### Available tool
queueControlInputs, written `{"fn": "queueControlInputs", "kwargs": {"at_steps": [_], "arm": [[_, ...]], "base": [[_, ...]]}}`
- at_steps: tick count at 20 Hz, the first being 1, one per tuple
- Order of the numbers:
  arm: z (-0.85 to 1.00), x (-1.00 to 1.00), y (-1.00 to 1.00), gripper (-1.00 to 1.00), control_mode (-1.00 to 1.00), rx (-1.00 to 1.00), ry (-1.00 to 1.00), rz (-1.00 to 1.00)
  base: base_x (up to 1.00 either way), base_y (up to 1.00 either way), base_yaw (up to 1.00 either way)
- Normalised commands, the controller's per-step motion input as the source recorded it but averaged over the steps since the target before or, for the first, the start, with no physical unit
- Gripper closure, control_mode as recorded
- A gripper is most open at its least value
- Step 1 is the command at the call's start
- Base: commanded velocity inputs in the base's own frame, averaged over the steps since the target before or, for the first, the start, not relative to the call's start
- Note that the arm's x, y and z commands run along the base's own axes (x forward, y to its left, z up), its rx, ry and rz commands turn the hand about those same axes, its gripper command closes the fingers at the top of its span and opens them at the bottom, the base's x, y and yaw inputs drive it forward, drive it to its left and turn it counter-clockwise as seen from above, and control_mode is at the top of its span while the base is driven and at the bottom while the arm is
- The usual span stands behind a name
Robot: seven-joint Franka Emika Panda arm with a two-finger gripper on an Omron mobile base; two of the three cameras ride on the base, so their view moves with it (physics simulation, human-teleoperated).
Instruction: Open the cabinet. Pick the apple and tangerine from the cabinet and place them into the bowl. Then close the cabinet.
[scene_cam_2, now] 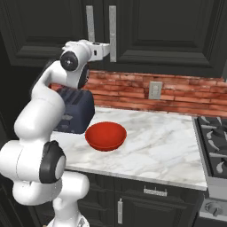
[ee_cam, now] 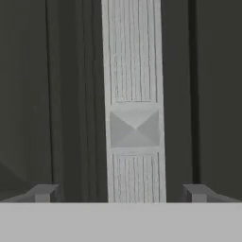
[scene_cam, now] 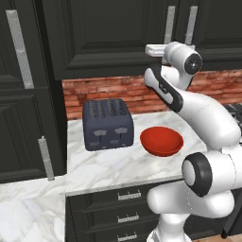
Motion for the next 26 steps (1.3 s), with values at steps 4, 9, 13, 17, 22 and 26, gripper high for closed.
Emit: {"fn": "queueControlInputs", "kwargs": {"at_steps": [4,9,13,17,22,26], "arm": [[-0.15,1.00,-0.21,-1.00,-1.00,0.04,0.14,0.00],[-0.48,1.00,-0.05,-1.00,-1.00,0.00,0.16,0.00],[-0.17,0.51,0.00,1.00,-1.00,0.00,0.03,0.00],[0.00,0.00,0.00,1.00,-1.00,0.00,0.00,0.00],[0.02,-0.41,0.00,1.00,-1.00,0.00,-0.10,0.00],[0.32,-0.88,0.05,1.00,-1.00,0.00,-0.22,-0.05]], "base": [[0.00,0.00,0.00],[0.00,0.00,0.00],[0.00,0.00,0.00],[0.00,0.00,0.00],[0.00,0.00,0.00],[0.00,0.00,0.00]]}}
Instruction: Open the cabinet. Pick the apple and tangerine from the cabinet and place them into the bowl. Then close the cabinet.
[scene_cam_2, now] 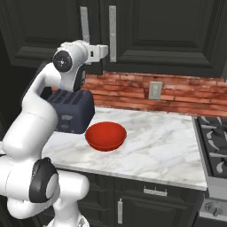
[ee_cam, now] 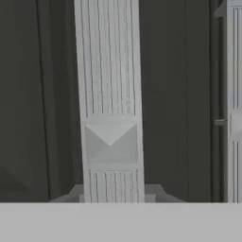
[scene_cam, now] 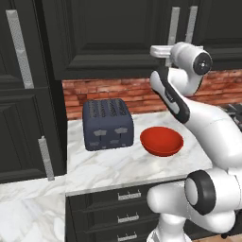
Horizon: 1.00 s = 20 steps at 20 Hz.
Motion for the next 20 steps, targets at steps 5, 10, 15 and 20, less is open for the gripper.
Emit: {"fn": "queueControlInputs", "kwargs": {"at_steps": [5,10,15,20], "arm": [[0.51,-1.00,0.30,1.00,-1.00,0.00,-0.21,-0.15],[0.62,-1.00,0.51,1.00,-1.00,-0.01,-0.14,-0.24],[0.64,-1.00,0.70,1.00,-1.00,-0.05,-0.04,-0.25],[0.65,-1.00,0.97,1.00,-1.00,-0.11,0.00,-0.24]], "base": [[0.00,0.00,0.00],[0.00,0.00,0.00],[0.00,0.00,0.00],[0.00,0.00,0.00]]}}
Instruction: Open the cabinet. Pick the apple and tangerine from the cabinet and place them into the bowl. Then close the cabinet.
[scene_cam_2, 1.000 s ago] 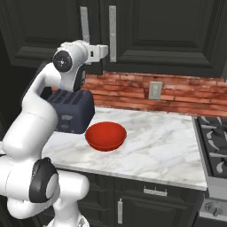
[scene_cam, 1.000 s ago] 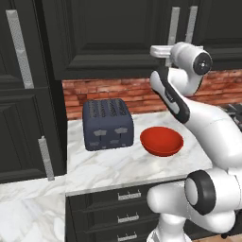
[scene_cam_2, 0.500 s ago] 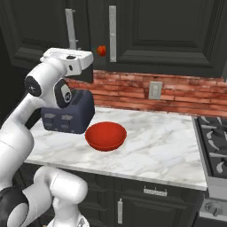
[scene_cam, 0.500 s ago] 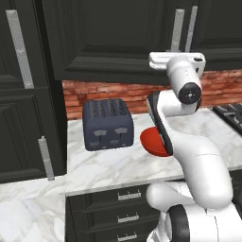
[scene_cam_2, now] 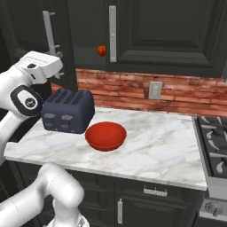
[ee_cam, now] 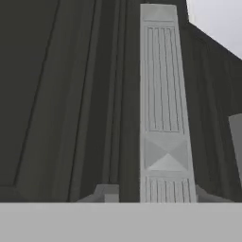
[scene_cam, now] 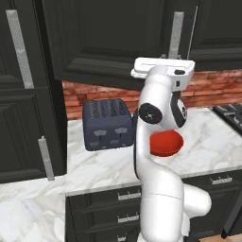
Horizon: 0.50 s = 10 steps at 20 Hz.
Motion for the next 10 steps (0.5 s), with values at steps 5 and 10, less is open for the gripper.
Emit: {"fn": "queueControlInputs", "kwargs": {"at_steps": [5,10], "arm": [[0.60,-0.89,1.00,1.00,-1.00,-0.15,0.00,-0.18],[0.40,-0.68,1.00,-1.00,-1.00,-0.18,0.05,-0.12]], "base": [[0.00,0.00,0.00],[0.00,0.00,0.00]]}}
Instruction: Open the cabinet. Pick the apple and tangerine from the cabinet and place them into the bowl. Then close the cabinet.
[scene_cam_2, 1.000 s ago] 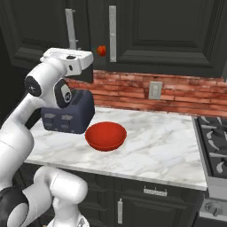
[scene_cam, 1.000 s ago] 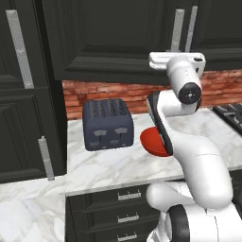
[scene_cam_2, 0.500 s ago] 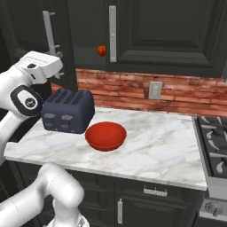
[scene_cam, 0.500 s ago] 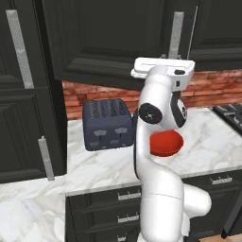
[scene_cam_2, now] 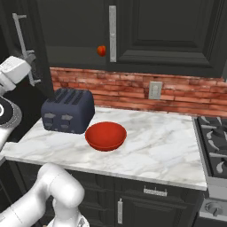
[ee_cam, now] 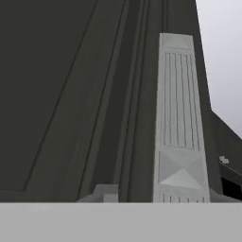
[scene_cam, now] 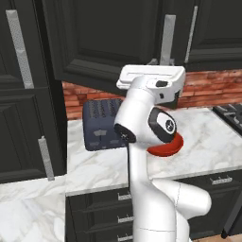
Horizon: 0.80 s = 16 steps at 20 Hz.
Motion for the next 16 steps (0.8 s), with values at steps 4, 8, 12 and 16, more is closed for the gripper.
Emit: {"fn": "queueControlInputs", "kwargs": {"at_steps": [4,8,12,16], "arm": [[0.00,-0.03,0.27,-1.00,-1.00,-0.08,0.04,0.00],[-0.03,-0.85,0.27,-1.00,-1.00,0.00,0.00,0.00],[0.21,-1.00,0.16,-1.00,-1.00,0.02,-0.03,-0.10],[0.43,-0.72,-0.50,-1.00,-1.00,0.19,0.01,-0.08]], "base": [[0.00,0.00,0.00],[0.00,0.00,0.00],[0.00,0.00,0.00],[0.00,0.00,0.00]]}}
